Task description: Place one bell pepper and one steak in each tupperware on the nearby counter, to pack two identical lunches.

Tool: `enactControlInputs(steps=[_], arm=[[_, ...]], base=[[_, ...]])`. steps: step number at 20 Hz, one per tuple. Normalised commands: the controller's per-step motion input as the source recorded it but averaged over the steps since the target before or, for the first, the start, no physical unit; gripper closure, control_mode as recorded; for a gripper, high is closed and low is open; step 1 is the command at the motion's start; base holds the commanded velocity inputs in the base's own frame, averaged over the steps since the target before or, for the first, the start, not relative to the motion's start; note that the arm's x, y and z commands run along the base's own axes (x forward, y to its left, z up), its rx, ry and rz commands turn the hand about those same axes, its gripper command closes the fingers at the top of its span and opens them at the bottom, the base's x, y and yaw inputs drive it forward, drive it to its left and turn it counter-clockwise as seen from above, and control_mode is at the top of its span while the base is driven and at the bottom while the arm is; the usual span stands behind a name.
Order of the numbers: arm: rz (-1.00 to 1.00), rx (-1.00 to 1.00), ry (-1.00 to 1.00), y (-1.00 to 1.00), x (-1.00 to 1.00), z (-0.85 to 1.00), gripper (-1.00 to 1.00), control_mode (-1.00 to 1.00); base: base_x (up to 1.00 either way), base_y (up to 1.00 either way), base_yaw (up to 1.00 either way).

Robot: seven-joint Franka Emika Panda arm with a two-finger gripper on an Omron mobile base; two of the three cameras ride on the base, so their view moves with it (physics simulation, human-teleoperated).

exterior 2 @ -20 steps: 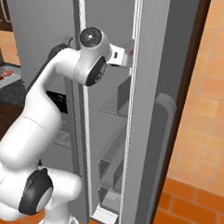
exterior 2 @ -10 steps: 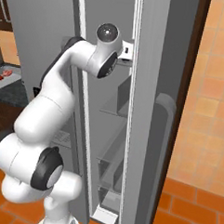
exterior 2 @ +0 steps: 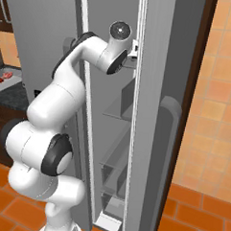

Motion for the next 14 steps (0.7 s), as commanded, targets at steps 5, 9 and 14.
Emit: enactControlInputs(steps=[5, 9, 14], arm=[[0.01, 0.00, 0.00, -0.04, 0.37, -0.05, -1.00, -1.00], [0.02, 0.00, 0.00, -0.06, 0.45, -0.09, -1.00, -1.00], [0.02, 0.00, 0.00, -0.13, 0.46, -0.03, -1.00, -1.00]], base=[[0.00, 0.00, 0.00], [0.00, 0.00, 0.00], [0.00, 0.00, 0.00]])
